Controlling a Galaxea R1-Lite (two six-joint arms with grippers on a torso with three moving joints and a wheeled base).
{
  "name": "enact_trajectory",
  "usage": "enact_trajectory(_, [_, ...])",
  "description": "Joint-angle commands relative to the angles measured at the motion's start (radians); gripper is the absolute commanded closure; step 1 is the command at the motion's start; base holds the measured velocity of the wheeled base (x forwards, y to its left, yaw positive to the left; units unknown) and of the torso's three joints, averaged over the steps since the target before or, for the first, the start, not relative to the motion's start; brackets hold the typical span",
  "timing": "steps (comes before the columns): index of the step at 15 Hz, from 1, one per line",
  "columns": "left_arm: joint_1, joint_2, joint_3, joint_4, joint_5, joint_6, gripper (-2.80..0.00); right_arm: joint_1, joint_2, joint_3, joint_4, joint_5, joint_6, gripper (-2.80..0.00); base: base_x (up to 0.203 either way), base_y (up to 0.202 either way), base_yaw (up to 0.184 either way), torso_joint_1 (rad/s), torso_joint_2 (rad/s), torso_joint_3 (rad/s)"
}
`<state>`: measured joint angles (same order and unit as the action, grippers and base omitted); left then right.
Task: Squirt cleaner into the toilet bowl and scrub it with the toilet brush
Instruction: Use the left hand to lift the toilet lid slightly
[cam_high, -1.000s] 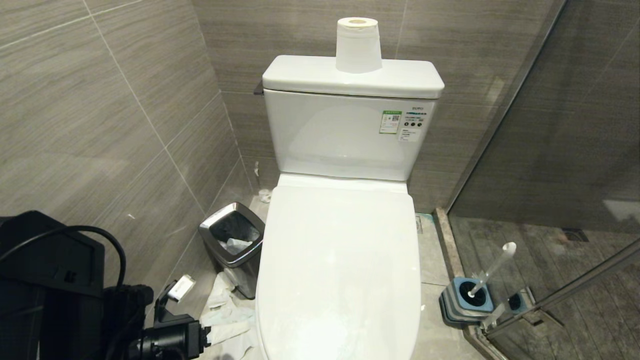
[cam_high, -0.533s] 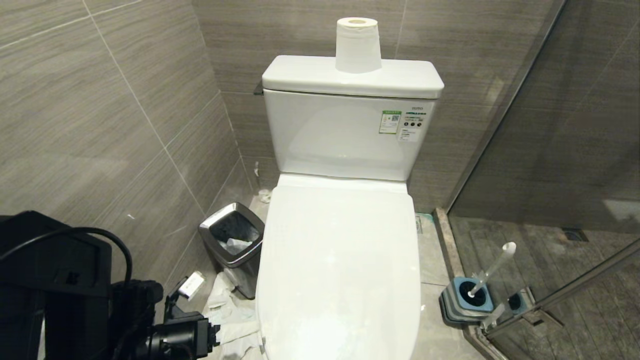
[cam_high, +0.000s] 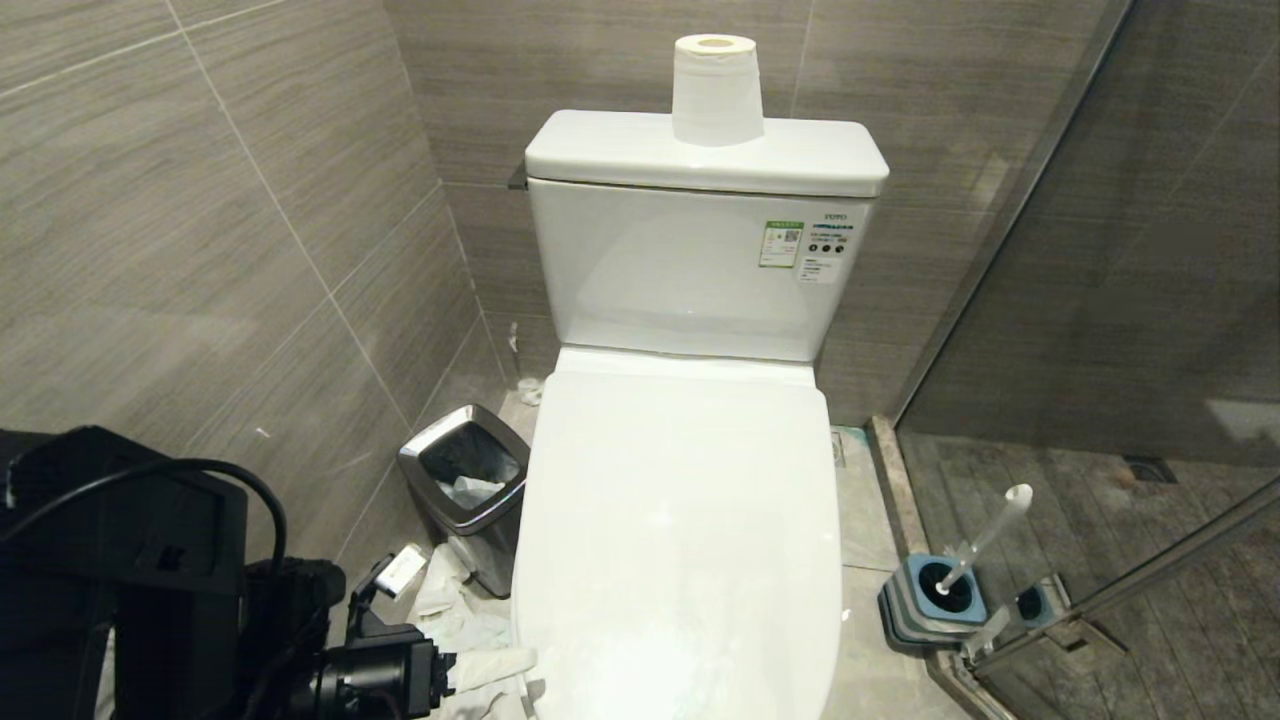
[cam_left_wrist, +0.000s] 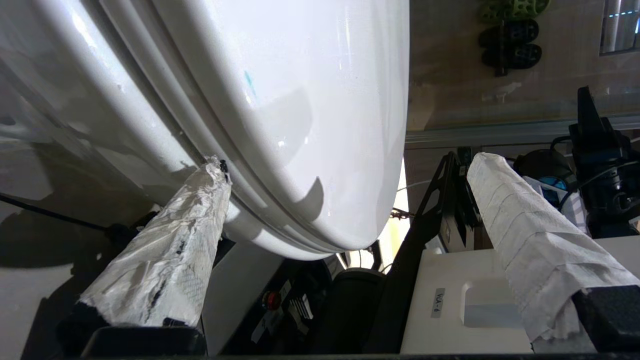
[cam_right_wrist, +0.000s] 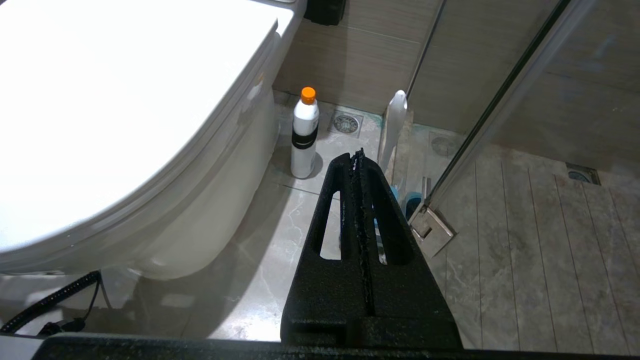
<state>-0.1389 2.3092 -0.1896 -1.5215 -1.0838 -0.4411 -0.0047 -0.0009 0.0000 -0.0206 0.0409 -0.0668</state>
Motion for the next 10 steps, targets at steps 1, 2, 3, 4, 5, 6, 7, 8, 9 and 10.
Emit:
enact_trajectory(1, [0.002,0.012,-0.007,-0.009,-0.004,-0.002,-2.8,0.0,-0.001,0.012,-0.001,0.001,-0.001,0.0,0.0,0.0,0.0,0.0,0.0,0.0])
enact_trajectory(2, [0.003,0.012,-0.007,-0.009,-0.003,-0.002,-2.8,0.0,-0.001,0.012,-0.001,0.001,-0.001,0.0,0.0,0.0,0.0,0.0,0.0,0.0])
enact_trajectory(3, [0.001,0.011,-0.007,-0.009,-0.002,-0.002,-2.8,0.0,-0.001,0.012,-0.001,0.001,-0.001,0.0,0.0,0.0,0.0,0.0,0.0,0.0])
enact_trajectory(4, [-0.001,0.012,-0.007,-0.009,-0.002,-0.002,-2.8,0.0,-0.001,0.012,-0.001,0.001,-0.001,0.0,0.0,0.0,0.0,0.0,0.0,0.0])
enact_trajectory(5, [-0.002,0.017,-0.007,-0.009,-0.001,-0.001,-2.8,0.0,-0.001,0.012,-0.001,0.001,-0.001,0.0,0.0,0.0,0.0,0.0,0.0,0.0])
enact_trajectory(6, [-0.005,0.022,-0.01,-0.009,-0.001,0.002,-2.8,0.0,-0.001,0.014,-0.001,0.001,-0.001,0.0,0.0,0.0,0.0,0.0,0.0,0.0])
enact_trajectory(7, [-0.007,0.026,-0.011,-0.009,0.001,0.004,-2.8,0.0,-0.001,0.012,-0.001,0.001,-0.001,0.0,0.0,0.0,0.0,0.0,0.0,0.0])
enact_trajectory(8, [-0.009,0.027,-0.011,-0.009,0.002,0.007,-2.8,0.0,-0.001,0.012,-0.001,0.001,-0.001,0.0,0.0,0.0,0.0,0.0,0.0,0.0])
enact_trajectory(9, [-0.013,0.029,-0.01,-0.009,0.007,0.008,-2.8,0.0,-0.001,0.012,-0.001,0.001,-0.001,0.0,0.0,0.0,0.0,0.0,0.0,0.0])
enact_trajectory(10, [-0.014,0.029,-0.01,-0.009,0.015,0.012,-2.8,0.0,-0.001,0.012,-0.001,0.001,-0.001,0.0,0.0,0.0,0.0,0.0,0.0,0.0])
